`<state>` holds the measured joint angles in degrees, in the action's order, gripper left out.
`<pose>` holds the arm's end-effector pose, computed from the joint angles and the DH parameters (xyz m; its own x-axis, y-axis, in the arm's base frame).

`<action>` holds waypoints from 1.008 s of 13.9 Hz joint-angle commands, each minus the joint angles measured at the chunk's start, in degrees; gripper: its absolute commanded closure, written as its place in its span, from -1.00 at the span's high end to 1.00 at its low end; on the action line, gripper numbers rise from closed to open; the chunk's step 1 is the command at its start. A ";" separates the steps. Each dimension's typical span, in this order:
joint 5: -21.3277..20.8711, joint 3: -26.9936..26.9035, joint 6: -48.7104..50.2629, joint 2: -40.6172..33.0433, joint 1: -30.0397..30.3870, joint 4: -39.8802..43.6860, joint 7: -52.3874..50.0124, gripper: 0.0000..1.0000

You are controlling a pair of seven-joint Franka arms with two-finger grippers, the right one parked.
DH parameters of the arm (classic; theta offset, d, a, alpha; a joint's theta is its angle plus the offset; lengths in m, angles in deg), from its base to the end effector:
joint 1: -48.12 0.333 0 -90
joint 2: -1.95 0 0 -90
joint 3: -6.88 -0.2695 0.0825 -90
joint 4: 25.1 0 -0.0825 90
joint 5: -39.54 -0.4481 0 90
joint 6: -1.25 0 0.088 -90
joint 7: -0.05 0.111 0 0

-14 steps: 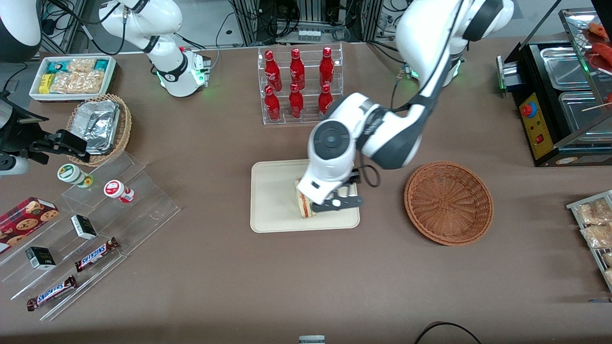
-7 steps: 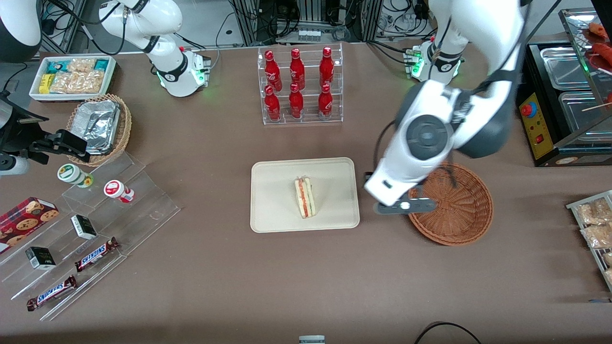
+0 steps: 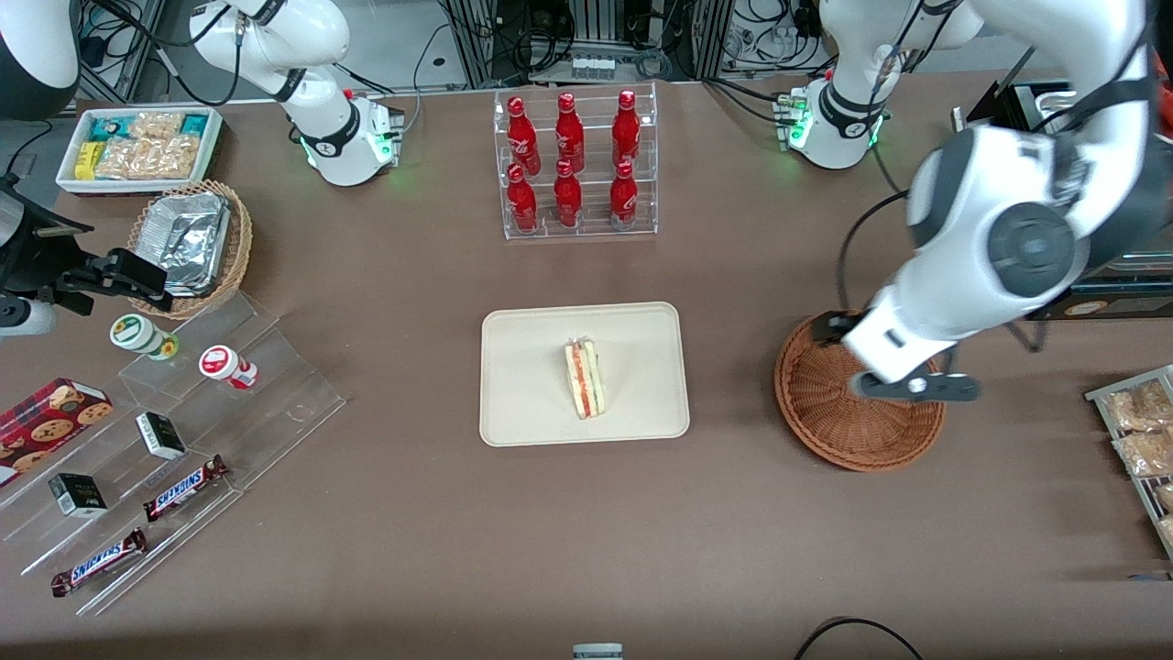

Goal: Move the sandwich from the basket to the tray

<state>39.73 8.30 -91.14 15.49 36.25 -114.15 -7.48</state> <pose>0.6479 -0.1523 0.4338 0.9795 -0.0969 -0.1767 -0.1010 -0.9948 -0.0142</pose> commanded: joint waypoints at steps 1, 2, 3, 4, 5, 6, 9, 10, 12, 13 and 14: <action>0.17 0.60 2.21 -4.91 4.48 -2.71 5.84 1.00; 0.17 0.60 3.08 -6.49 5.97 -2.89 7.69 1.00; 0.17 0.68 3.61 -6.94 8.68 -2.71 11.10 1.00; 0.26 0.77 4.66 -7.55 10.45 -2.54 14.35 1.00; 0.17 0.77 5.63 -8.51 11.60 -2.45 15.60 1.00; 0.17 0.77 5.73 -8.96 12.92 -2.45 15.70 1.00; -0.35 0.86 7.65 -11.07 13.63 -2.71 15.79 1.00; -0.44 0.86 8.62 -12.20 13.63 -2.62 15.79 1.00; -0.62 0.86 10.55 -14.23 13.63 -2.71 15.79 1.00; -0.62 0.95 10.74 -15.02 13.63 -2.71 15.62 1.00; -0.62 0.95 10.74 -15.29 13.63 -2.71 15.44 1.00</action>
<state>39.69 8.56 -80.85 2.89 49.23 -115.02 7.83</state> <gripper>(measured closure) 0.000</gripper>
